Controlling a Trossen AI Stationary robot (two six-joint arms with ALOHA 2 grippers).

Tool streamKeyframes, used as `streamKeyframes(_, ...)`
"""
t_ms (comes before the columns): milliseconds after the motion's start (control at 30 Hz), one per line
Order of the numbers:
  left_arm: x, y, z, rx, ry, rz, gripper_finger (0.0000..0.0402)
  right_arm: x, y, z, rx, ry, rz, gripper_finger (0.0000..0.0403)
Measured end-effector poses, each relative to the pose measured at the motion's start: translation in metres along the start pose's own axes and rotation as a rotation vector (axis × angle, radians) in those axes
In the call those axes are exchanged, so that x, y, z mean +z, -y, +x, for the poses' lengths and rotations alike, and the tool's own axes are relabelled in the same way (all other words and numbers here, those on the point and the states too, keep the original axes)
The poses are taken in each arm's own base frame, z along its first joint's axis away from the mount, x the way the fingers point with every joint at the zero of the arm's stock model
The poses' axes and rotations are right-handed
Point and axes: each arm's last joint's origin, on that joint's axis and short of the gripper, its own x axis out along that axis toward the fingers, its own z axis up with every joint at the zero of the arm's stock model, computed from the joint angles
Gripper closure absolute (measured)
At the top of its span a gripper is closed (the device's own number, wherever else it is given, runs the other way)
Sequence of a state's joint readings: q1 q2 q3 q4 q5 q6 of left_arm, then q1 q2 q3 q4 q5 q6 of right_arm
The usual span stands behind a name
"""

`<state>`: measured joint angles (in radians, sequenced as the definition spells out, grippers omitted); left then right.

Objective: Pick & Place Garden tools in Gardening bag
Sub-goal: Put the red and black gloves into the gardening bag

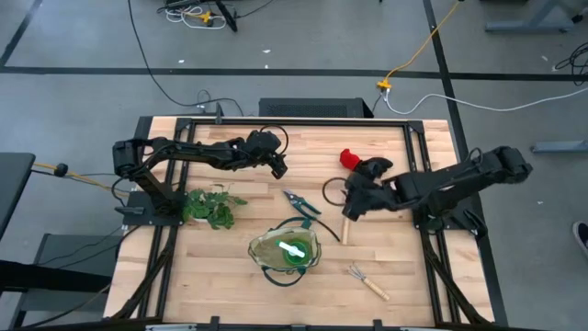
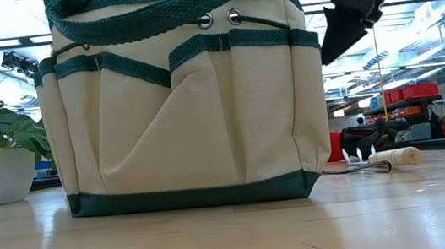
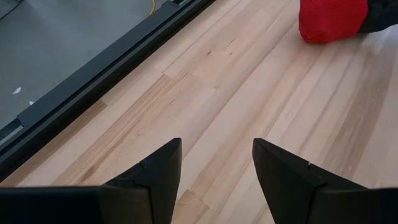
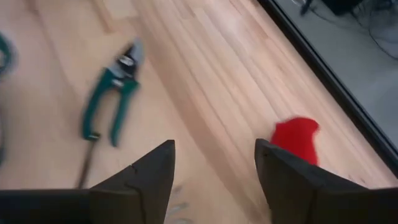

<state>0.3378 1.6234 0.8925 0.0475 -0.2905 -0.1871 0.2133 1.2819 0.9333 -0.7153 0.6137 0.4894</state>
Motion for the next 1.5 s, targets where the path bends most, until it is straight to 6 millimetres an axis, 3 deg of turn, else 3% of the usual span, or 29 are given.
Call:
streamKeyframes(400,0.0,0.0,0.0,0.0,0.0,0.0,0.0196,-0.003,0.042,0.02,-0.152,-0.191,0.013,0.0179)
streamKeyframes(933,0.0,0.001,0.0,-0.019,-0.004,-0.001,0.0196,0.0,0.097,0.044,-0.169,-0.364,0.015,0.0179)
streamKeyframes(1500,0.0,0.001,0.0,-0.033,-0.007,-0.002,0.0196,-0.01,0.119,0.088,-0.108,-0.583,-0.14,0.0179)
